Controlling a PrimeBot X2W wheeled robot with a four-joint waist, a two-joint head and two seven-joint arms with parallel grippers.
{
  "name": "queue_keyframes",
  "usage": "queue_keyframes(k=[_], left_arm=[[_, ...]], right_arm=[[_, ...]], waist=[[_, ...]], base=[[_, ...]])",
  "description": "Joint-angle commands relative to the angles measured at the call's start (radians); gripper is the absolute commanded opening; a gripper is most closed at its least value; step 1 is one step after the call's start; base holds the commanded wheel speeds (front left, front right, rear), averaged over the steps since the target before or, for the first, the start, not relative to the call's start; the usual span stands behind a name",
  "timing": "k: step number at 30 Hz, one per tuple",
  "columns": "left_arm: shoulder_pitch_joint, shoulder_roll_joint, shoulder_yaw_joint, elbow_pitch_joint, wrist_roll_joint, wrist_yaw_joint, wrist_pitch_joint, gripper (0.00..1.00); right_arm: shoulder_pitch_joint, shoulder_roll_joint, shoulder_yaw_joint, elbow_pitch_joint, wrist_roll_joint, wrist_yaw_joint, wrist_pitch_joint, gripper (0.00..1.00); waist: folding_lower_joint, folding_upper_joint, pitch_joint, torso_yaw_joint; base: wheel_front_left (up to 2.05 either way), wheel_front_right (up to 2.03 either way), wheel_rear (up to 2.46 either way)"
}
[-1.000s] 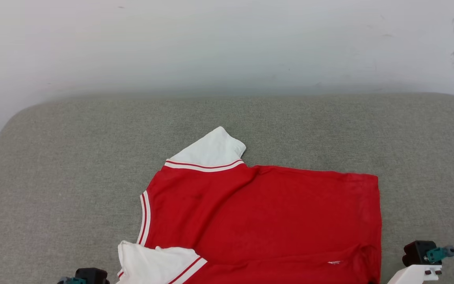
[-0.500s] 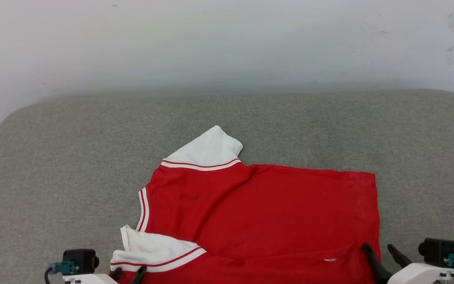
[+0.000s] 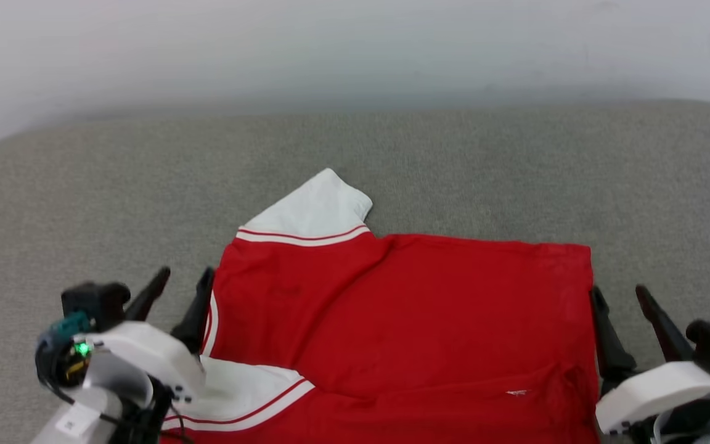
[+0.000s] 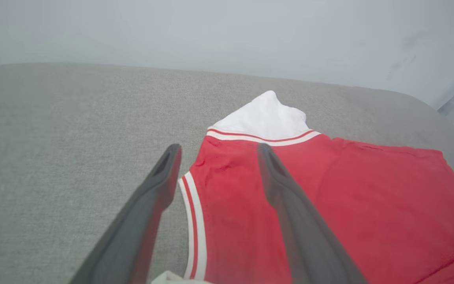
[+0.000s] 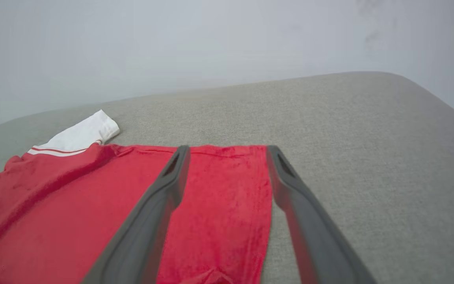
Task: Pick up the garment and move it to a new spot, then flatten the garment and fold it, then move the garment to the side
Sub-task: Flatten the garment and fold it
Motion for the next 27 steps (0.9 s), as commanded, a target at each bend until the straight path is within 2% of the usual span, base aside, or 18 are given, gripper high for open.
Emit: queue_keyframes(k=[1,4,9,12,15,21,27], left_arm=[[-0.056,0.000,0.006,0.005,0.013,-0.011,-0.013,1.00],[-0.140,0.001,0.003,0.028,0.025,-0.035,-0.008,1.00],[-0.296,0.010,-0.011,0.094,0.027,-0.101,0.038,1.00],[-0.385,0.018,-0.026,0.141,0.016,-0.147,0.096,1.00],[-0.466,0.027,-0.058,0.187,-0.006,-0.188,0.197,1.00],[-0.622,0.040,-0.112,0.250,-0.091,-0.220,0.422,1.00],[-0.723,0.066,-0.161,0.312,-0.105,-0.226,0.547,1.00]], right_arm=[[-0.037,0.005,0.009,-0.017,-0.004,0.000,-0.005,1.00],[-0.074,0.005,0.020,-0.039,-0.006,0.000,-0.016,1.00],[-0.136,0.005,0.046,-0.062,-0.010,0.000,-0.031,1.00],[-0.161,0.004,0.061,-0.061,-0.002,0.000,-0.039,1.00],[-0.176,0.005,0.071,-0.053,0.011,0.000,-0.048,1.00],[-0.188,0.005,0.065,-0.028,0.036,0.000,-0.068,1.00],[-0.210,0.005,0.086,0.003,0.063,0.000,-0.089,1.00]], waist=[[0.0000,-0.0001,0.058,-0.026],[0.0000,-0.0001,0.114,-0.048],[0.0000,-0.0001,0.190,-0.095],[0.0000,-0.0001,0.220,-0.124],[0.0000,-0.0001,0.245,-0.148],[0.0000,-0.0001,0.291,-0.182],[0.0000,-0.0001,0.325,-0.217]], base=[[0.00,0.00,0.00],[0.00,0.00,0.00],[0.00,0.00,0.00],[0.00,0.00,0.00],[0.00,0.00,0.00],[0.00,0.00,0.00],[0.00,0.00,0.00]])
